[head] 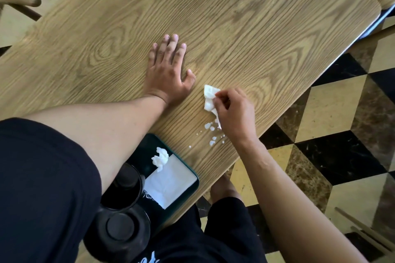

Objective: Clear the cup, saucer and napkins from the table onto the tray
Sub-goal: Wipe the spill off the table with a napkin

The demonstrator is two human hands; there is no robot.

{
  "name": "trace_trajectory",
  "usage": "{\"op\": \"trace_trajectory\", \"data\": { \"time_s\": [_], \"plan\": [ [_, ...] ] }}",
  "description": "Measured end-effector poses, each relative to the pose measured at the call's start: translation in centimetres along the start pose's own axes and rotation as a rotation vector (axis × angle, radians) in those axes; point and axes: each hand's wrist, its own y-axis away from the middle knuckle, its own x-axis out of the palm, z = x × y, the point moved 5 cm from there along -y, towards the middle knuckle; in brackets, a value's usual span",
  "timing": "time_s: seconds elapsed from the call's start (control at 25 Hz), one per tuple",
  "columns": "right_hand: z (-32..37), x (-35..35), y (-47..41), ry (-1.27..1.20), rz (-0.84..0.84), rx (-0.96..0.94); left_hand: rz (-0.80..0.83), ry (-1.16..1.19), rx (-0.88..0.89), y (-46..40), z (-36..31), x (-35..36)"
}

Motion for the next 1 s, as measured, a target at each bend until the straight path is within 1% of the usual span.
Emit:
{"op": "trace_trajectory", "data": {
  "time_s": [0.08, 0.12, 0.2, 0.28, 0.32, 0.4, 0.52, 0.6, 0.76, 0.88, 0.92, 0.96, 1.0],
  "plan": [
    [0.2, -0.3, 1.1, 0.088, 0.187, -0.198, 0.006, -0.009, 0.003, 0.0, 0.0, -0.1],
    [-0.1, -0.8, 1.4, 0.128, 0.263, -0.265, 0.009, -0.013, 0.001, 0.1, 0.1, -0.2],
    [-1.2, -2.3, 0.5, 0.192, 0.321, -0.298, 0.014, -0.016, -0.003, 0.1, 0.1, -0.2],
    [-2.4, -3.9, -0.9, 0.222, 0.276, -0.249, 0.021, -0.017, -0.006, 0.1, 0.0, -0.2],
    [-2.9, -4.7, -1.4, 0.221, 0.221, -0.208, 0.025, -0.014, -0.009, 0.1, 0.0, -0.2],
    [-4.1, -5.9, -1.1, 0.181, 0.067, -0.070, 0.031, -0.008, -0.012, 0.1, 0.0, -0.3],
    [-4.9, -5.3, 2.0, 0.030, -0.197, 0.185, 0.040, -0.024, -0.012, 0.1, 0.0, -0.3],
    [-4.1, -3.4, 4.7, -0.041, -0.280, 0.234, 0.049, -0.033, -0.012, 0.1, -0.1, -0.2],
    [-1.9, -0.4, 6.5, -0.114, -0.216, 0.207, 0.033, -0.027, -0.012, 0.1, 0.0, -0.2],
    [-1.2, 0.1, 3.7, -0.130, -0.210, 0.255, 0.032, -0.013, -0.010, 0.1, 0.0, -0.3],
    [-0.6, 0.5, 2.7, -0.115, -0.175, 0.239, 0.037, -0.015, -0.013, 0.2, 0.1, -0.4],
    [0.2, 1.0, 1.9, -0.078, -0.110, 0.167, 0.043, -0.024, -0.018, 0.2, 0.1, -0.4],
    [1.2, 1.7, 1.6, -0.025, -0.022, 0.054, 0.053, -0.031, -0.019, 0.2, 0.2, -0.5]
  ]
}}
